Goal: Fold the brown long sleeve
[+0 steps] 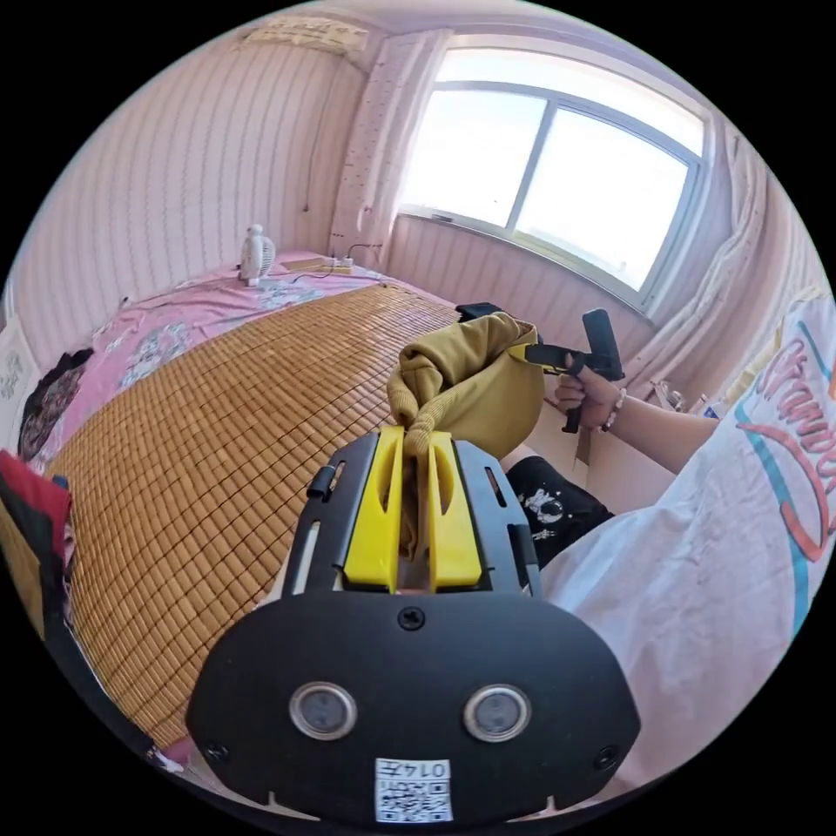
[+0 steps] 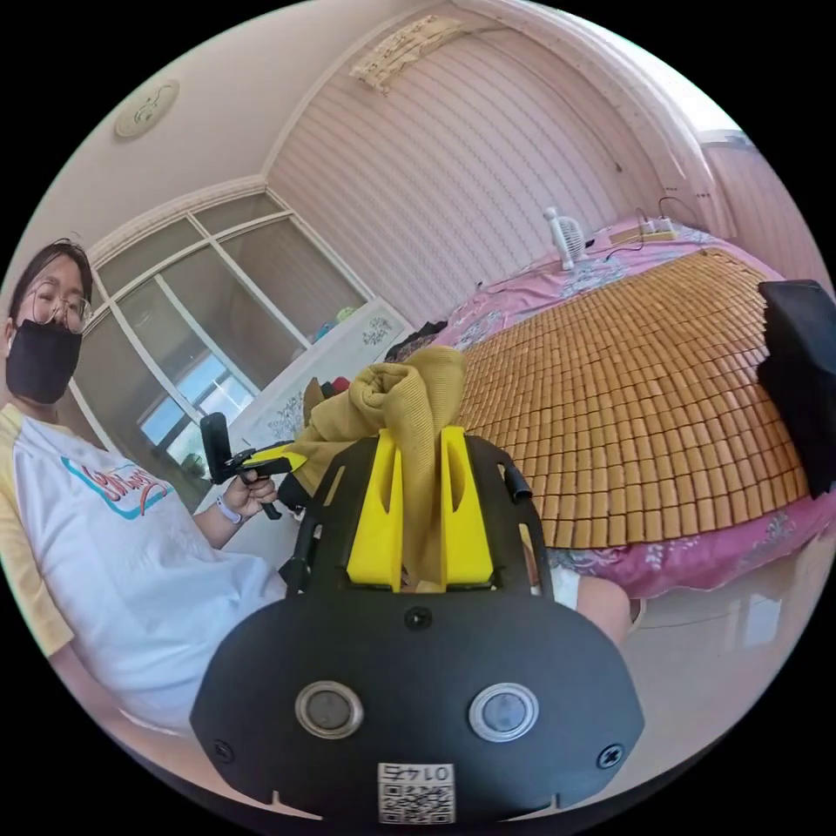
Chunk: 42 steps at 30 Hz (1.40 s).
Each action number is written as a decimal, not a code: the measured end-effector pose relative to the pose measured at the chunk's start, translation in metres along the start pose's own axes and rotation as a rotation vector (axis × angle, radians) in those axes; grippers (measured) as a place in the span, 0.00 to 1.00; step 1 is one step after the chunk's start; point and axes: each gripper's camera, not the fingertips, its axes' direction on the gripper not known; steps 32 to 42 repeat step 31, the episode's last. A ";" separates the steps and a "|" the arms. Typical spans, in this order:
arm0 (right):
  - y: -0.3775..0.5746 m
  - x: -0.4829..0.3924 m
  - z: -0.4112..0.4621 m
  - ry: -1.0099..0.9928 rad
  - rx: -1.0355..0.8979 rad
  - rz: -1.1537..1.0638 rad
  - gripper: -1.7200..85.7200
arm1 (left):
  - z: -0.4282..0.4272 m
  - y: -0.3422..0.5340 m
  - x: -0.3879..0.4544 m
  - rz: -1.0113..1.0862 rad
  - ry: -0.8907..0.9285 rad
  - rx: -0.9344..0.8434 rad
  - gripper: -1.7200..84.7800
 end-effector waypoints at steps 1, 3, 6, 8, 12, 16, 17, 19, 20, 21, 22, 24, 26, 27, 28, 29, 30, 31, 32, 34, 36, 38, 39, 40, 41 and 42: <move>0.007 0.006 -0.029 0.035 0.042 0.010 0.11 | 0.007 -0.009 0.008 0.028 0.023 -0.001 0.07; 0.014 0.015 -0.071 0.091 0.095 0.018 0.11 | 0.036 -0.047 0.036 0.119 0.133 0.004 0.06; 0.012 0.033 -0.135 0.201 0.147 0.026 0.11 | 0.075 -0.100 0.074 0.218 0.263 0.022 0.05; -0.006 0.048 -0.181 0.288 0.164 0.031 0.11 | 0.102 -0.134 0.093 0.243 0.336 0.042 0.05; -0.067 0.079 -0.225 0.463 0.096 0.090 0.11 | 0.175 -0.218 0.124 0.258 0.476 0.027 0.05; -0.144 0.164 -0.238 0.537 0.055 0.281 0.13 | 0.256 -0.291 0.126 0.122 0.489 -0.037 0.07; -0.155 0.195 -0.235 0.562 0.090 0.361 0.13 | 0.290 -0.311 0.117 0.045 0.487 -0.093 0.08; -0.153 0.234 -0.224 0.613 0.101 0.490 0.12 | 0.330 -0.322 0.103 -0.039 0.401 -0.198 0.08; -0.142 0.245 -0.217 0.691 0.126 0.546 0.12 | 0.343 -0.318 0.095 -0.054 0.337 -0.254 0.08; -0.134 0.246 -0.214 0.728 0.153 0.552 0.11 | 0.346 -0.306 0.086 -0.055 0.284 -0.281 0.08; -0.116 0.243 -0.207 0.769 0.210 0.532 0.11 | 0.345 -0.299 0.082 -0.043 0.272 -0.289 0.08; -0.084 0.233 -0.192 0.751 0.263 0.467 0.10 | 0.329 -0.260 0.060 -0.026 0.199 -0.320 0.07; -0.031 0.199 -0.160 0.715 0.258 0.319 0.09 | 0.303 -0.225 0.039 -0.052 0.222 -0.313 0.07; -0.016 0.188 -0.150 0.725 0.240 0.297 0.09 | 0.278 -0.198 0.026 -0.064 0.225 -0.297 0.06; 0.016 0.164 -0.129 0.788 0.201 0.263 0.07 | 0.264 -0.183 0.020 -0.073 0.213 -0.289 0.06; 0.050 0.139 -0.105 0.869 0.152 0.236 0.06 | 0.233 -0.151 0.009 -0.089 0.174 -0.272 0.04; 0.066 0.127 -0.092 0.912 0.122 0.218 0.05 | 0.200 -0.118 0.001 -0.107 0.131 -0.254 0.03; 0.098 0.104 -0.065 0.994 0.057 0.204 0.04 | 0.184 -0.102 -0.003 -0.119 0.110 -0.245 0.03; 0.098 0.104 -0.065 0.994 0.057 0.204 0.04 | 0.184 -0.102 -0.003 -0.119 0.110 -0.245 0.03; 0.098 0.104 -0.065 0.994 0.057 0.204 0.04 | 0.184 -0.102 -0.003 -0.119 0.110 -0.245 0.03; 0.098 0.104 -0.065 0.994 0.057 0.204 0.04 | 0.184 -0.102 -0.003 -0.119 0.110 -0.245 0.03; 0.098 0.104 -0.065 0.994 0.057 0.204 0.04 | 0.184 -0.102 -0.003 -0.119 0.110 -0.245 0.03; 0.098 0.104 -0.065 0.994 0.057 0.204 0.04 | 0.184 -0.102 -0.003 -0.119 0.110 -0.245 0.03; 0.098 0.104 -0.065 0.994 0.057 0.204 0.04 | 0.184 -0.102 -0.003 -0.119 0.110 -0.245 0.03; 0.098 0.104 -0.065 0.994 0.057 0.204 0.04 | 0.184 -0.102 -0.003 -0.119 0.110 -0.245 0.03; 0.098 0.104 -0.065 0.994 0.057 0.204 0.04 | 0.184 -0.102 -0.003 -0.119 0.110 -0.245 0.03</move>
